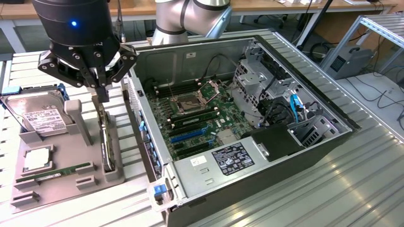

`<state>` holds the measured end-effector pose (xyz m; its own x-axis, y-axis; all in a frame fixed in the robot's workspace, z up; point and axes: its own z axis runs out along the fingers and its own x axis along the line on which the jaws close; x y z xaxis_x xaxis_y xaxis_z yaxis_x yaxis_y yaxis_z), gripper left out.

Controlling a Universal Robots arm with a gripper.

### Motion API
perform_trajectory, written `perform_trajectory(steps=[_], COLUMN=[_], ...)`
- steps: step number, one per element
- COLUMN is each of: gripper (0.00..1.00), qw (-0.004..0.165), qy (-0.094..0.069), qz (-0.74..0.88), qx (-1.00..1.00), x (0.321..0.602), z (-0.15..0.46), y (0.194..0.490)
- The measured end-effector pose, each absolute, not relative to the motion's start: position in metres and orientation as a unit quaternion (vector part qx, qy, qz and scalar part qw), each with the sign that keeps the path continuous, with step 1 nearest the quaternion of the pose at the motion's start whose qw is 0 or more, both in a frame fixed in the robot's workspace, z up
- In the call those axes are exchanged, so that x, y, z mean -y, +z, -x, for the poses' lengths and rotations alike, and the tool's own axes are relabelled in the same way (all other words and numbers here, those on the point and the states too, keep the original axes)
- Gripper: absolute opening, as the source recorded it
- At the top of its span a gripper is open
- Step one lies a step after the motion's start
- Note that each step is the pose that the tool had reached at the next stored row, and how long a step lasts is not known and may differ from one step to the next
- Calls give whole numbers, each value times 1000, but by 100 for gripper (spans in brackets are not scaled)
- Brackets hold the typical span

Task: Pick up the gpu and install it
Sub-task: 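Reach for the gpu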

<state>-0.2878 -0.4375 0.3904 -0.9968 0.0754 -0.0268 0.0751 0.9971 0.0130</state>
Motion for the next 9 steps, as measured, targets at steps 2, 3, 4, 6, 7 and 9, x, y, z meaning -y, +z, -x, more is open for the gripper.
perform_trajectory(steps=[2, 3, 4, 6, 7, 9], gripper=[11, 11, 11, 11, 11, 11], qw=[14, 14, 14, 14, 14, 14], qy=[6, 6, 6, 5, 5, 5], qz=[-38, -38, -38, -38, -38, -38], qx=[-999, -999, -999, -999, -999, -999], x=[438, 439, 439, 440, 441, 441], z=[289, 289, 289, 290, 291, 292], y=[390, 390, 390, 390, 390, 390])
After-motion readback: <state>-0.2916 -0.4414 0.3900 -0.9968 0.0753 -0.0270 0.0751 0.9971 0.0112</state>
